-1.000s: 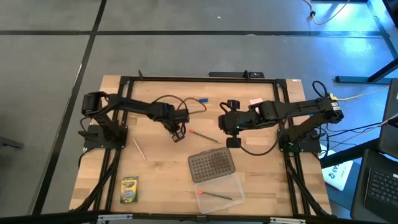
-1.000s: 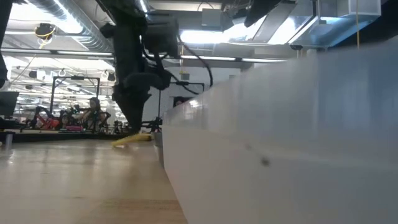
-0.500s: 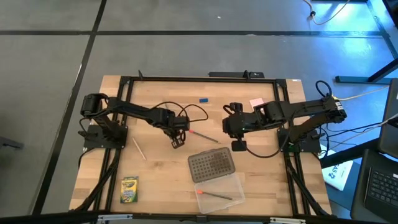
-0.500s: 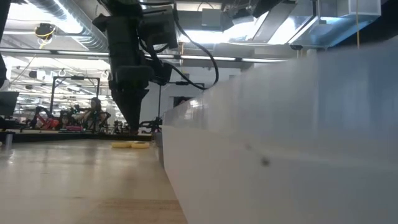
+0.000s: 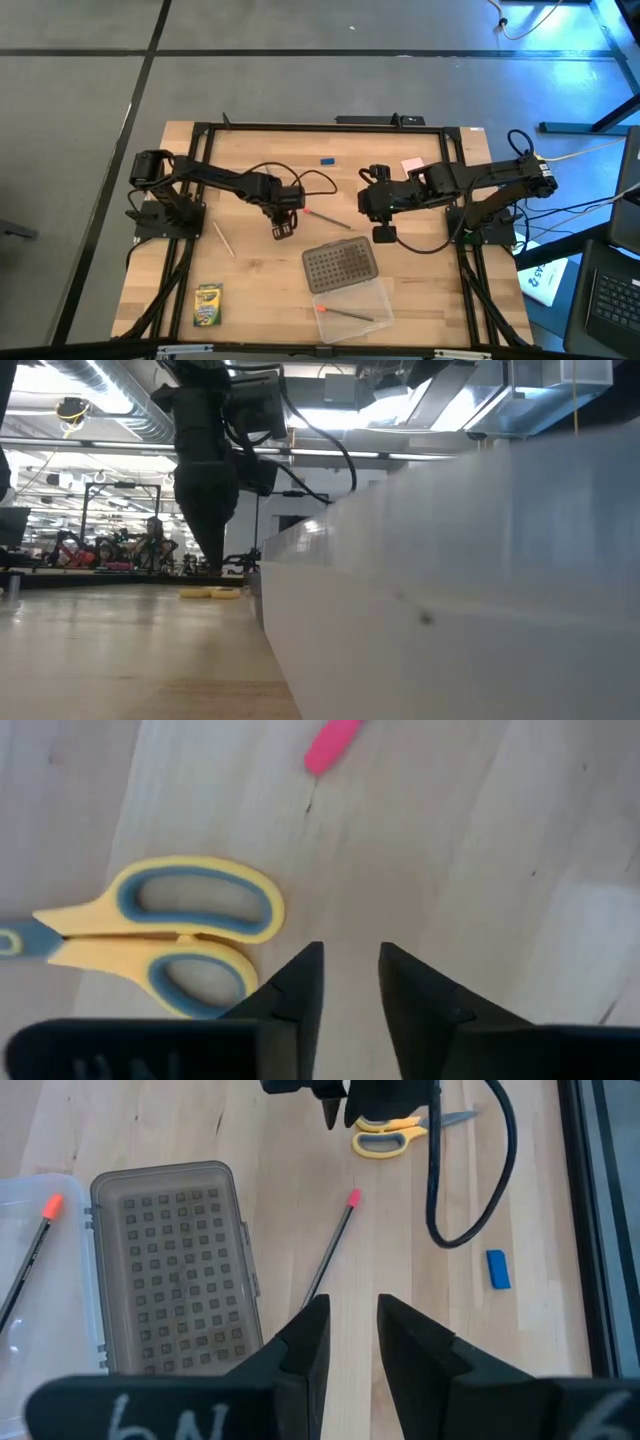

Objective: Pack school essentials
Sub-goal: Put the yellow scissors into the supply box

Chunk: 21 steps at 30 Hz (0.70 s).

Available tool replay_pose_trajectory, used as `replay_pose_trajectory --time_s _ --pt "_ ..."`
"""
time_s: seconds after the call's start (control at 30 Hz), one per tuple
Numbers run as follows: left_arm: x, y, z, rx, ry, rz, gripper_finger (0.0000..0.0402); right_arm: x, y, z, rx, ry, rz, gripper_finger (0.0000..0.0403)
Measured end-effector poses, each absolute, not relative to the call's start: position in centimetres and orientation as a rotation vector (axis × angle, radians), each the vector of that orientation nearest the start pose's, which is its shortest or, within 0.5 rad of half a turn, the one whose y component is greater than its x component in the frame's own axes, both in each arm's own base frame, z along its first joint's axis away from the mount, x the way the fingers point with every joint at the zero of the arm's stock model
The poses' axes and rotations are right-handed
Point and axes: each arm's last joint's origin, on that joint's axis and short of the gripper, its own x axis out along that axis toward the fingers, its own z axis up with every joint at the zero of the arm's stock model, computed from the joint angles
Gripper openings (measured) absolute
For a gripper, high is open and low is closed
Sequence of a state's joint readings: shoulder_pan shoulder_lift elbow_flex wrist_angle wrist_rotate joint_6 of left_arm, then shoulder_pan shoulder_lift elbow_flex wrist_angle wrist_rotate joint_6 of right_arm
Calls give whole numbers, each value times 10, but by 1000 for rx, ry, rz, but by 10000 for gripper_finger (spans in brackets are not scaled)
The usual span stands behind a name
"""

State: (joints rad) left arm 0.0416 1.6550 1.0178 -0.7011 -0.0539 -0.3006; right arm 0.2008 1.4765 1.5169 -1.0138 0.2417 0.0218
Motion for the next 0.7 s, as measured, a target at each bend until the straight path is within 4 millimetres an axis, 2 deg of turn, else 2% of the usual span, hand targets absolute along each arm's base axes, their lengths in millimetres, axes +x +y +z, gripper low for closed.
replay_pose_trajectory --time_s 0.13,0.3,0.43,0.7 --pt "293 15 169 -107 1334 256 126 287 51 357 -193 949 -48 90" --pt "287 18 157 56 1354 195 133 287 51 357 -192 949 -48 90" --pt "285 18 151 80 1339 176 133 287 52 357 -181 953 -23 90" --pt "289 21 152 102 1292 163 133 287 52 357 -178 954 -16 90"
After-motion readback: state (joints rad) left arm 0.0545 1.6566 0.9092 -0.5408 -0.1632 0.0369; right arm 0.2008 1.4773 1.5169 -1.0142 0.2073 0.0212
